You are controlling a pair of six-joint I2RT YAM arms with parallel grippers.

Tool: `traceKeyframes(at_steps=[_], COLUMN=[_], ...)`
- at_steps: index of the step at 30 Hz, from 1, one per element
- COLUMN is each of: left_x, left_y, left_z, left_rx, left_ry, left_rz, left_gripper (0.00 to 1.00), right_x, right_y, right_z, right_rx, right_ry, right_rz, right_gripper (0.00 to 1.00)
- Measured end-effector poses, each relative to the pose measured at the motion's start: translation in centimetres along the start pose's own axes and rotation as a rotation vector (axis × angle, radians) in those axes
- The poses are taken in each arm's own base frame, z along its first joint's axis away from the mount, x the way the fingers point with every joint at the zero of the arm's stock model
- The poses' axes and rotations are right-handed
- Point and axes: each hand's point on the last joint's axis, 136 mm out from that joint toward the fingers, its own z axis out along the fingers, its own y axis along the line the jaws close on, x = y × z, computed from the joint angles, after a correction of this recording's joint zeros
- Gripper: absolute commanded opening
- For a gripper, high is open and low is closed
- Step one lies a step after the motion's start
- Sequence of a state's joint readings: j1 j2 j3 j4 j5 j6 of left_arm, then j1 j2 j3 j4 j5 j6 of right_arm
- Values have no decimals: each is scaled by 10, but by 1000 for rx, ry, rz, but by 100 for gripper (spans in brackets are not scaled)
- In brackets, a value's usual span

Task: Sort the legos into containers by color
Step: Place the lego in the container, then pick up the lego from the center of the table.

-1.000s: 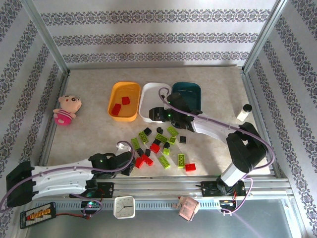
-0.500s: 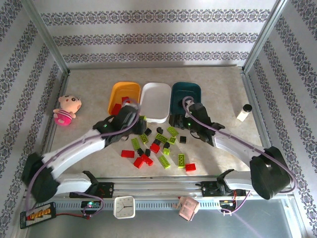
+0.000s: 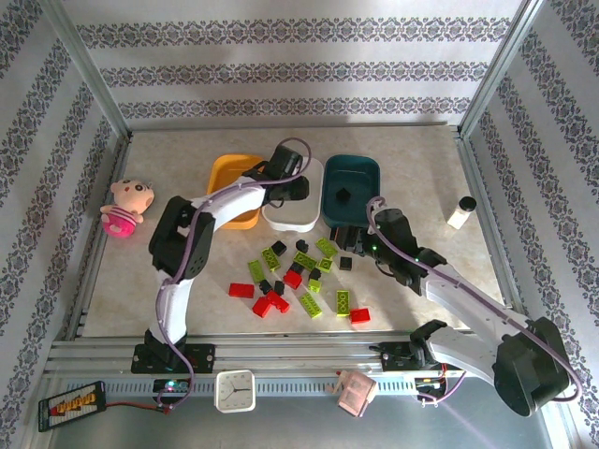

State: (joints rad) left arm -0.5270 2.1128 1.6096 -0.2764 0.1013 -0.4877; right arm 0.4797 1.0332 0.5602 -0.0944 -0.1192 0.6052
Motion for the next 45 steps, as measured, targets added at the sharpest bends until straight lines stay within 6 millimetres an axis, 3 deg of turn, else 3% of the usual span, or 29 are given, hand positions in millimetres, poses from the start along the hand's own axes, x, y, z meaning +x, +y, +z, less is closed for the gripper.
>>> traceKeyframes(at_steps=[4, 7, 12, 17, 19, 21, 26, 28, 30, 34, 38, 45], left_x=[4, 1, -5, -9, -11, -10, -23, -17, 2, 61, 113, 138], left_y=[2, 1, -1, -5, -8, -12, -36, -46, -53, -44, -9, 24], left_z=[23, 32, 34, 29, 17, -11, -114, -153, -182, -198, -198, -225], left_rx=[-19, -25, -26, -15, -1, 26, 160, 226, 277, 291, 242, 230], left_ry=[37, 46, 41, 34, 25, 6, -161, -230, -269, -244, -203, -278], left_rz=[0, 1, 11, 5, 4, 0, -3, 4, 21, 51, 27, -43], left_gripper=[28, 39, 71, 83, 86, 90, 96, 100, 100, 100, 100, 100], right_x=[0, 2, 9, 19, 22, 27, 47, 57, 69, 87, 91, 85], right_y=[1, 0, -4, -9, -11, -13, -18, -22, -27, -42, -54, -54], right_z=[-6, -9, -11, -11, -12, -12, -2, 5, 13, 26, 34, 53], right_rx=[-4, -4, 8, 26, 36, 47, 93, 119, 152, 220, 277, 300], right_ry=[-6, -4, 18, 60, 74, 92, 163, 199, 242, 306, 324, 322], right_rz=[-4, -7, -5, -2, 0, -1, -24, -39, -52, -65, -71, -77], right_gripper=[67, 68, 69, 69, 69, 69, 68, 67, 65, 61, 59, 52])
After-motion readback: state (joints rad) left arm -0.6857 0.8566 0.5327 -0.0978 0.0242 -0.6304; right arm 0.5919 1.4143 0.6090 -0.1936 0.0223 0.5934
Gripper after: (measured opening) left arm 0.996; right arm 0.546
